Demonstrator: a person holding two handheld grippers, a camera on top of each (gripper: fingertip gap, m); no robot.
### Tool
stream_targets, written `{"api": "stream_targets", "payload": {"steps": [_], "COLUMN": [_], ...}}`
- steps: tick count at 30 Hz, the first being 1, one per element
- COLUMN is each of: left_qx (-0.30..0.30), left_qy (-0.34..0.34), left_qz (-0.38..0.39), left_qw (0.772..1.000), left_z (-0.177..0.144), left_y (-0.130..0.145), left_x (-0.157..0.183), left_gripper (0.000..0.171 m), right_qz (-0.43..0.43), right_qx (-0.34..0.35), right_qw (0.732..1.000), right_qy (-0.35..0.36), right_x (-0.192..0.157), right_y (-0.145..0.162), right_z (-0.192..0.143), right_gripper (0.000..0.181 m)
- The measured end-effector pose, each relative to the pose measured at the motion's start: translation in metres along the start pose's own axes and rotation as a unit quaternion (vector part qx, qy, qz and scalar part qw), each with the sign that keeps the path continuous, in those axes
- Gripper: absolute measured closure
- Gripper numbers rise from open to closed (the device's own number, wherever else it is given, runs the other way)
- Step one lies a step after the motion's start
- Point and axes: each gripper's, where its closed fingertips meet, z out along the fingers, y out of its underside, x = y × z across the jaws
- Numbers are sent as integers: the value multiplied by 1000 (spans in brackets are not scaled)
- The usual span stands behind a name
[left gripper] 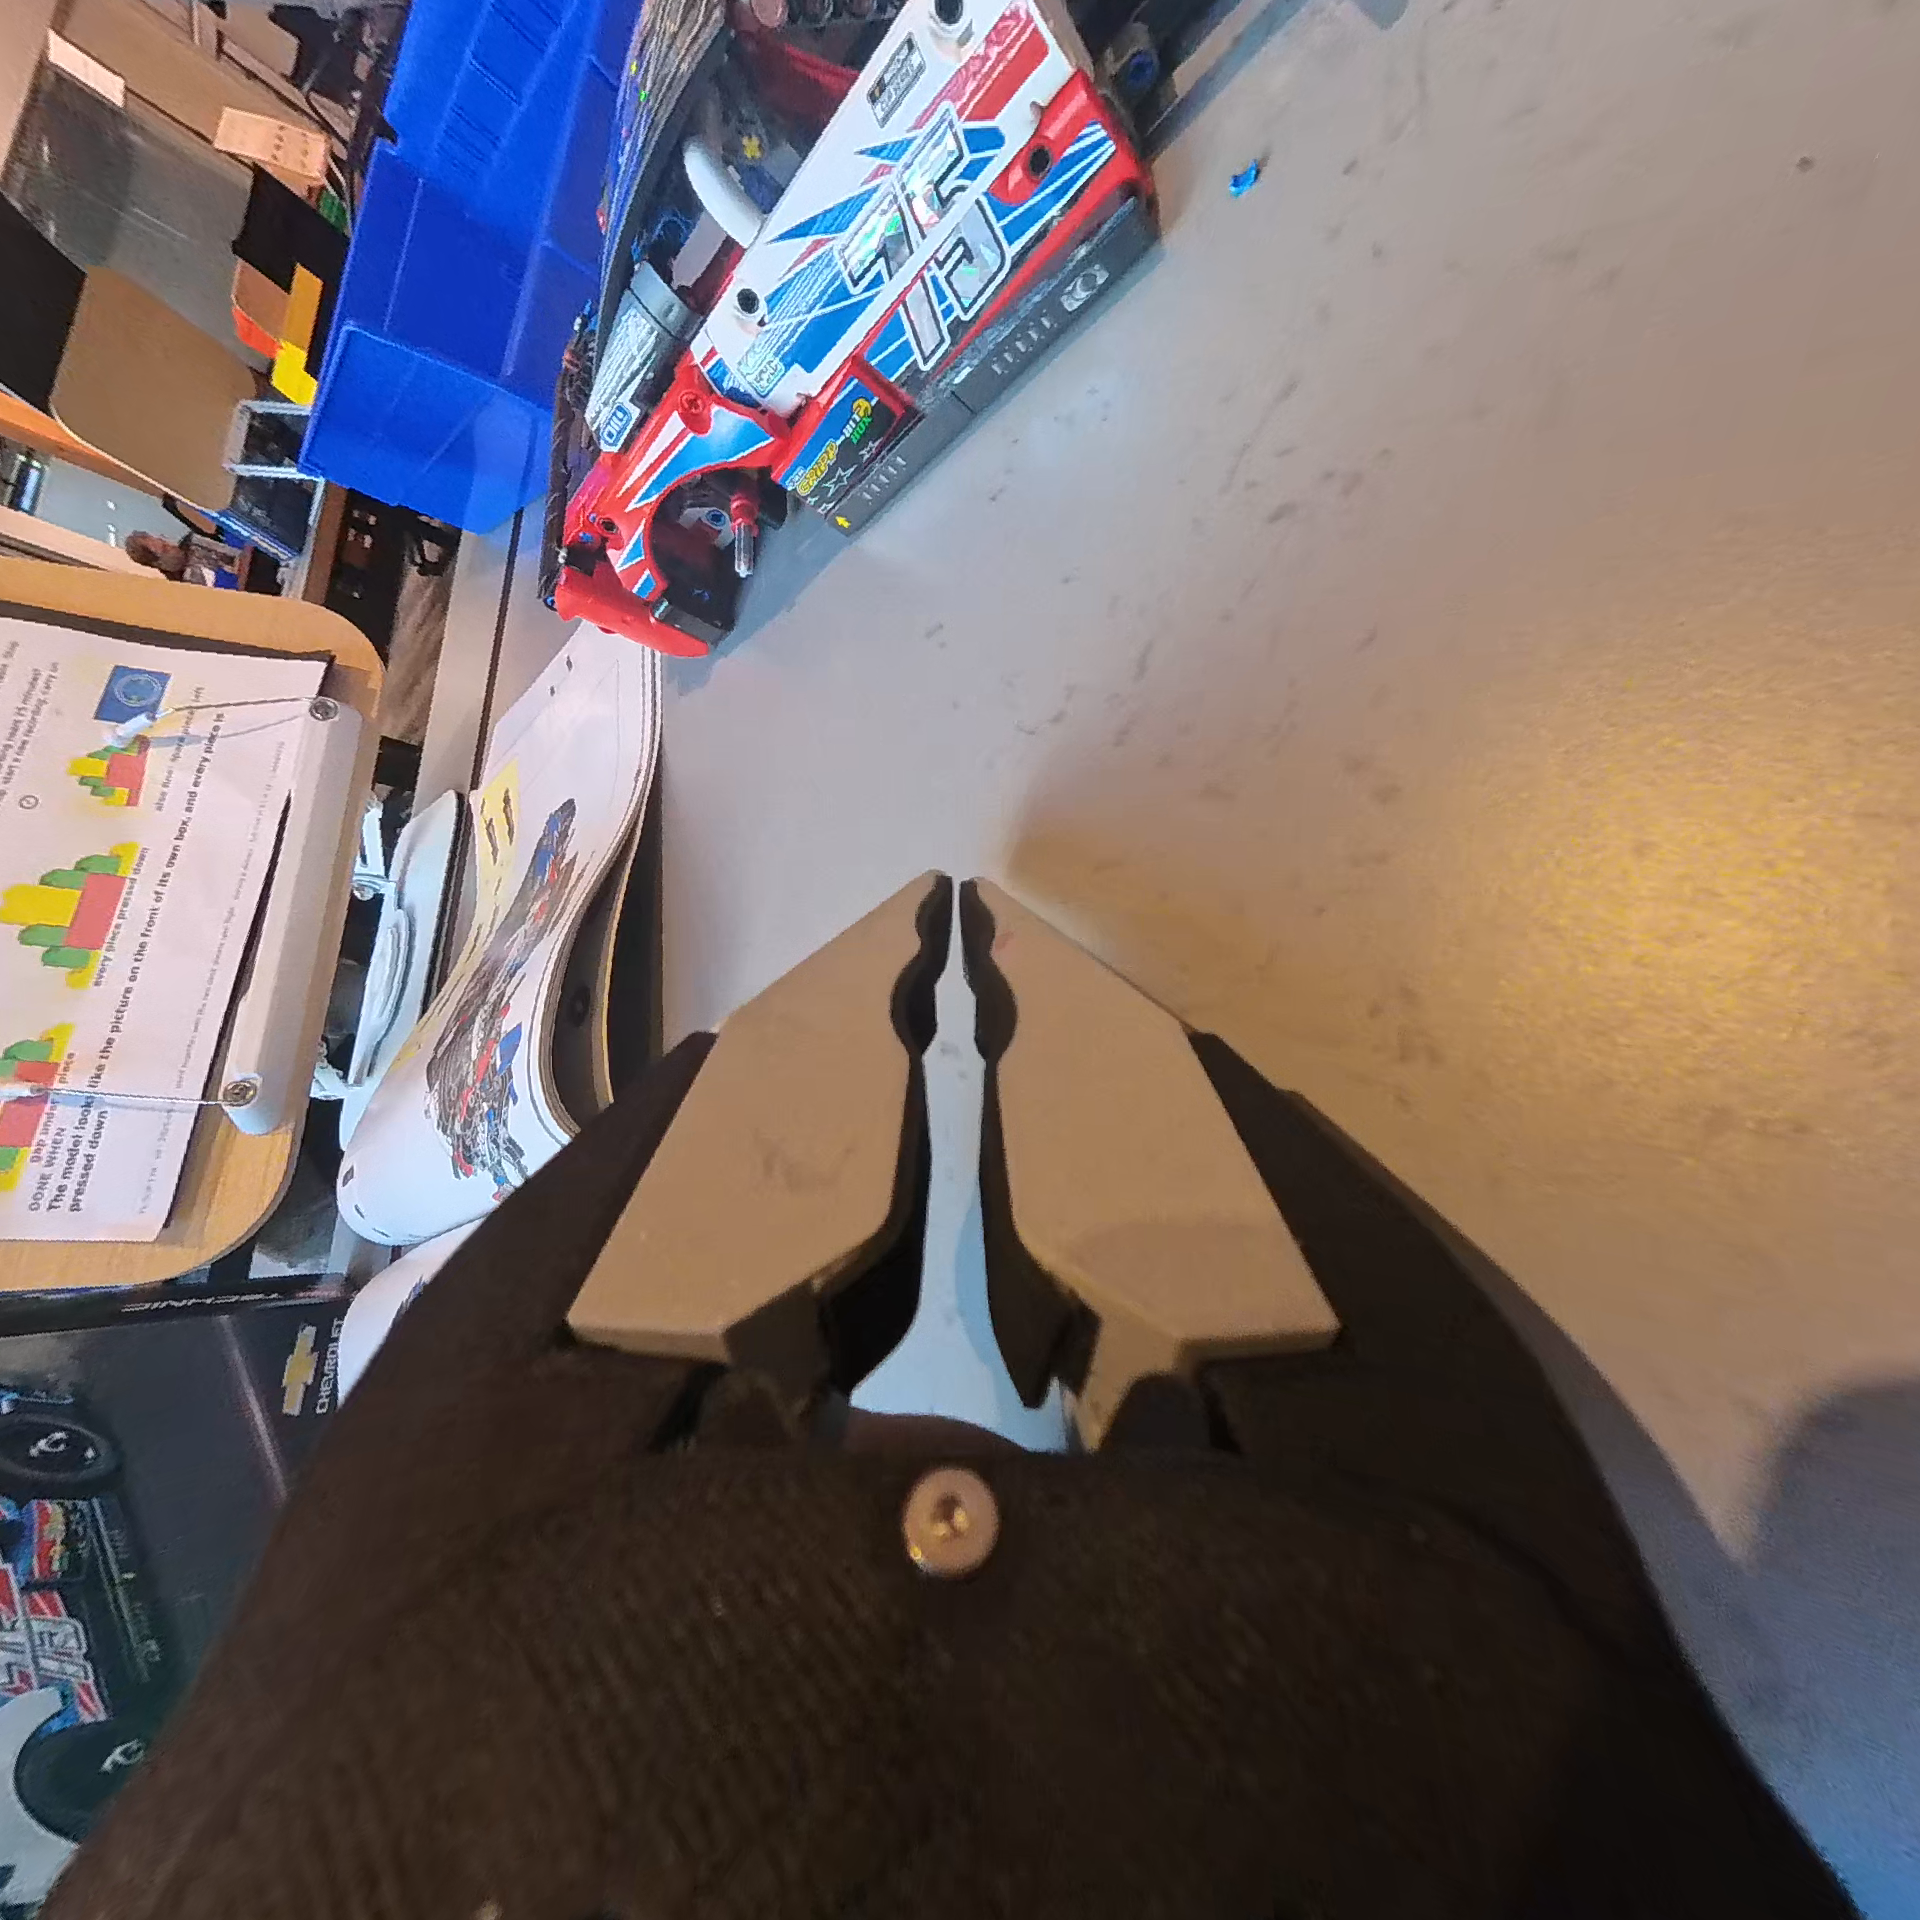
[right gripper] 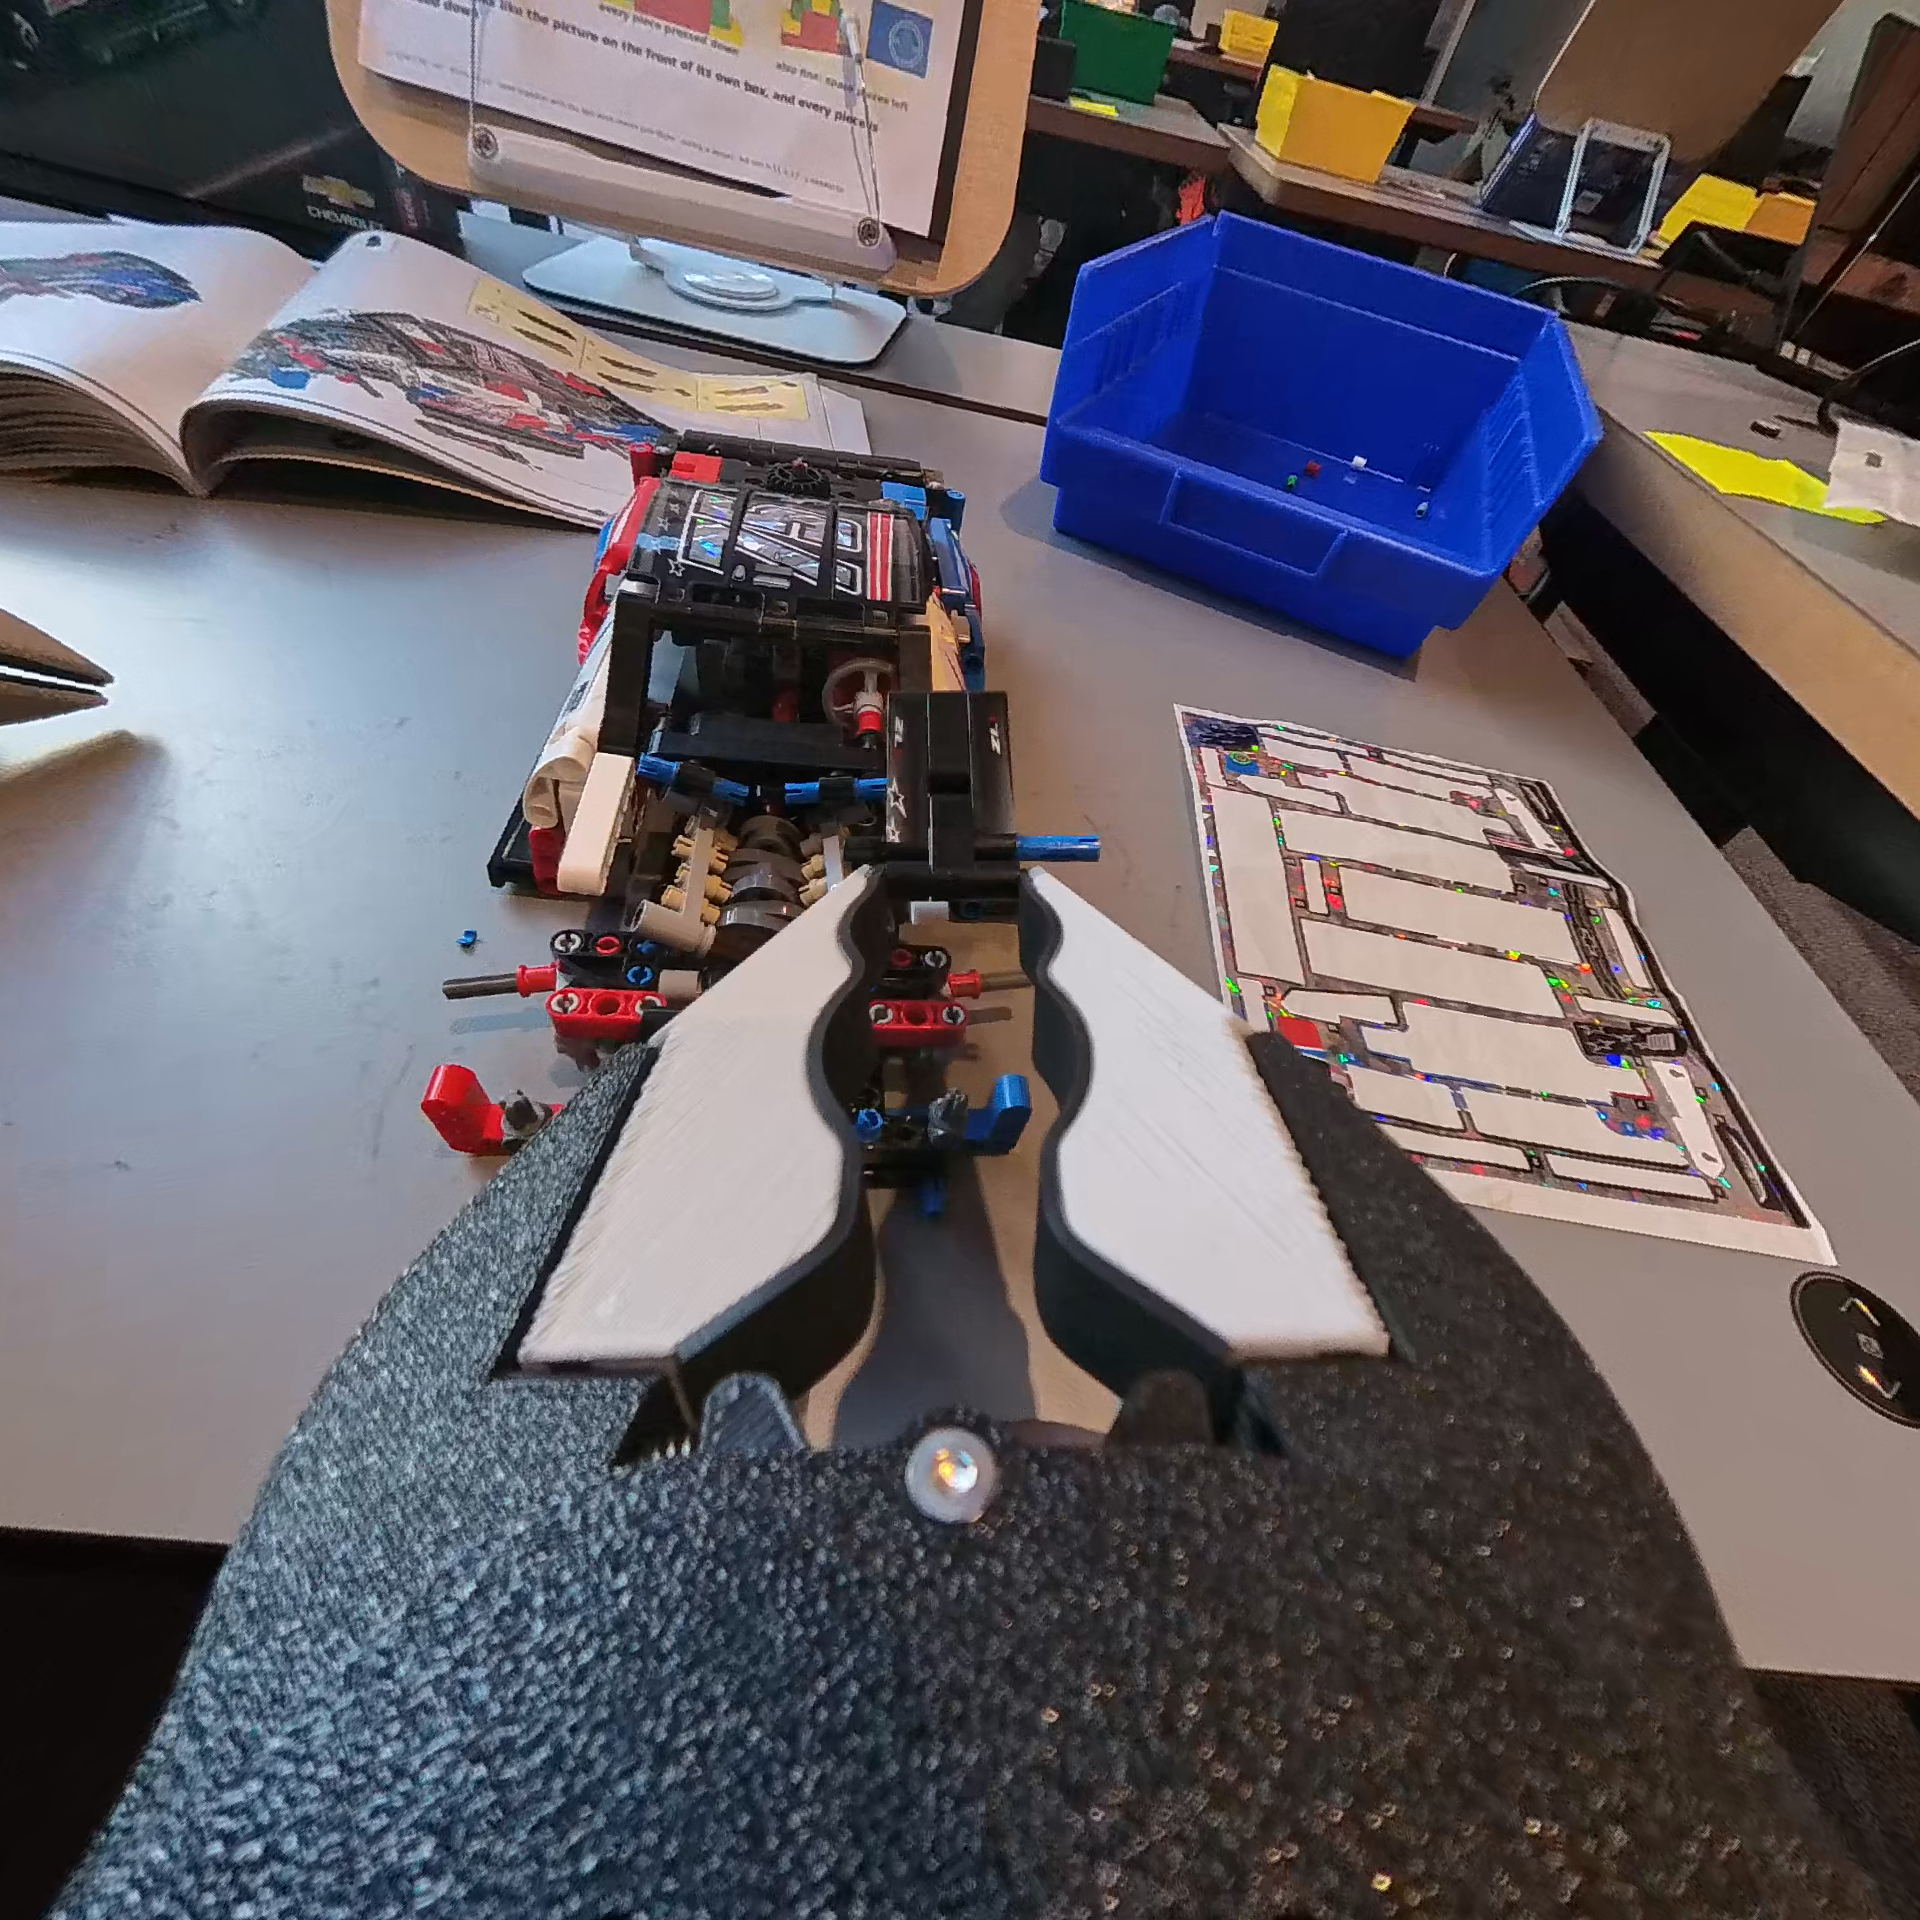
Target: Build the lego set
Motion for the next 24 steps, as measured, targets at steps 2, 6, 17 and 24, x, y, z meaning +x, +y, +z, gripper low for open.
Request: {"api": "stream_targets", "payload": {"steps": [2, 6, 17, 24], "left_qx": [0, 0, -5, -15], "left_qy": [0, -2, -4, -9], "left_qz": [-1, 1, 2, -8], "left_qw": [1000, 1000, 1000, 1000], "left_z": [0, 0, 1, 4], "left_y": [0, 0, 1, 4], "left_x": [0, 0, -1, -4], "left_gripper": [171, 171, 171, 171], "right_qz": [-3, -8, -16, -15], "right_qx": [0, 0, 5, 12], "right_qw": [1000, 1000, 1000, 1000], "right_qy": [-1, -4, -9, -19], "right_x": [-1, -3, -7, -9], "right_y": [0, 0, -3, -5], "right_z": [0, 0, -1, -3], "right_gripper": [157, 157, 157, 156]}}
